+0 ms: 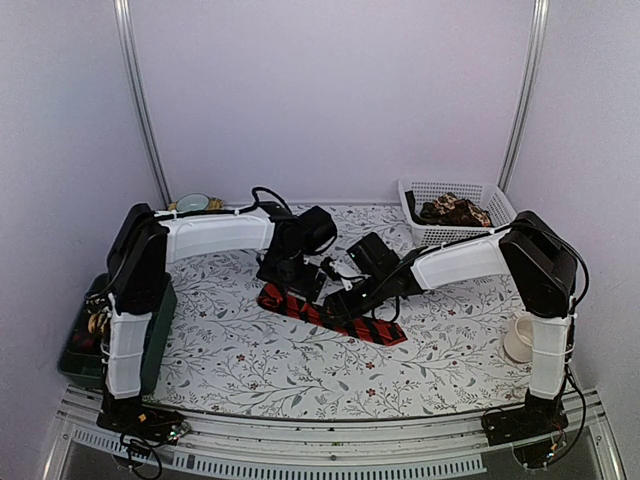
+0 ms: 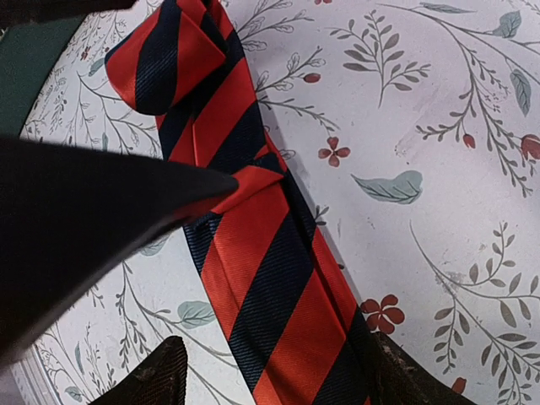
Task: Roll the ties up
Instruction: Roll the tie at the center of the board.
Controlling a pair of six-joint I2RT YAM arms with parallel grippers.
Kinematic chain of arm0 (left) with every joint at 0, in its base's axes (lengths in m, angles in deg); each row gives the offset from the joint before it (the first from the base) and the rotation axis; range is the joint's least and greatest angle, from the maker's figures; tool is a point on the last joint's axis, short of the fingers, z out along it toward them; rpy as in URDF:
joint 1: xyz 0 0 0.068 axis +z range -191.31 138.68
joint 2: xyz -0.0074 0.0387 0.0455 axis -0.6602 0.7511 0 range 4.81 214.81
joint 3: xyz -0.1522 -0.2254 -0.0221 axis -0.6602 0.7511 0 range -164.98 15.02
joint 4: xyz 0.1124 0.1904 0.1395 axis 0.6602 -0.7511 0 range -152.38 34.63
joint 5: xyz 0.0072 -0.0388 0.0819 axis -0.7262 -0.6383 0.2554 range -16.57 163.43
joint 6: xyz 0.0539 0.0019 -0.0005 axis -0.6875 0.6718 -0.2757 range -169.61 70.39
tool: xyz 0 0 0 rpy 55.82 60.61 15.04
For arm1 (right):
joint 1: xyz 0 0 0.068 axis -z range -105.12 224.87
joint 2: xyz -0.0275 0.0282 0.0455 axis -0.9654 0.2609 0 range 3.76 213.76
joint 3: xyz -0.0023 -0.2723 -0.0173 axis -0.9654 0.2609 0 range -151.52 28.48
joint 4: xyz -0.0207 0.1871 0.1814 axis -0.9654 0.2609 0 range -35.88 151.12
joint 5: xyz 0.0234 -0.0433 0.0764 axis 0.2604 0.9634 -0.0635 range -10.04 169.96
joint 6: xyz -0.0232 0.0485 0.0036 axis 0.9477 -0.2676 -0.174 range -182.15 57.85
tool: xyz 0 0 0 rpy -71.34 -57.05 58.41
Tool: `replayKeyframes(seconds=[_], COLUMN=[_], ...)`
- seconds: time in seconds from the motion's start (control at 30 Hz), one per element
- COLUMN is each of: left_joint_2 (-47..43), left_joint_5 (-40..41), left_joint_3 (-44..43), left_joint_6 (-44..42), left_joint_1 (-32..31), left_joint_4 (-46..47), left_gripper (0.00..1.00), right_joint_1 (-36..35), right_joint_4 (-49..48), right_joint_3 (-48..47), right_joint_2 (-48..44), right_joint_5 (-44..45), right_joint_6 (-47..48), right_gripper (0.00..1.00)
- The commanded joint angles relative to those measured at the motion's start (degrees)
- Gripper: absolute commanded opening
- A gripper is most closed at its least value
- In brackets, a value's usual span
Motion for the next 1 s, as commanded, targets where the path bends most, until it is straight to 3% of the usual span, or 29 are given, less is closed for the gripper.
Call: replayKeyframes(seconds=[0.0, 0.2, 0.37, 0.47, 0.73, 0.97], left_joint_2=[-8.19, -20.03, -30.40, -34.07, -31.65, -24.37], left_joint_5=[-2.98, -7.68, -23.93, -29.68, -39.02, -45.51], left_joint_3=[0.63, 8.04, 24.65, 34.40, 42.22, 43.65], left_joint_6=[-4.25, -9.43, -4.54, -1.95, -0.89, -0.80], left_joint_1=[1.83, 7.37, 18.22, 22.83, 29.19, 32.84], left_joint_4=[5.47, 13.06, 27.55, 35.92, 49.07, 53.46], left_gripper=[1.00, 1.00, 1.00, 1.00, 1.00, 0.99], right_joint_1=[-0.18, -0.14, -0.02, 0.09, 0.30, 0.22], right_joint_4=[0.06, 0.14, 0.07, -0.52, -3.35, -9.09], right_joint_3=[0.66, 0.62, -0.94, -3.06, -12.98, -17.54], right_joint_2=[-2.52, -3.53, -4.91, -4.92, 3.14, 9.96], right_joint_5=[1.08, 0.65, -1.24, -4.18, -10.87, -12.95], right_joint_6=[0.48, 0.54, -0.54, -4.03, -20.74, -34.17], right_gripper=[0.72, 0.69, 0.67, 0.64, 0.63, 0.61])
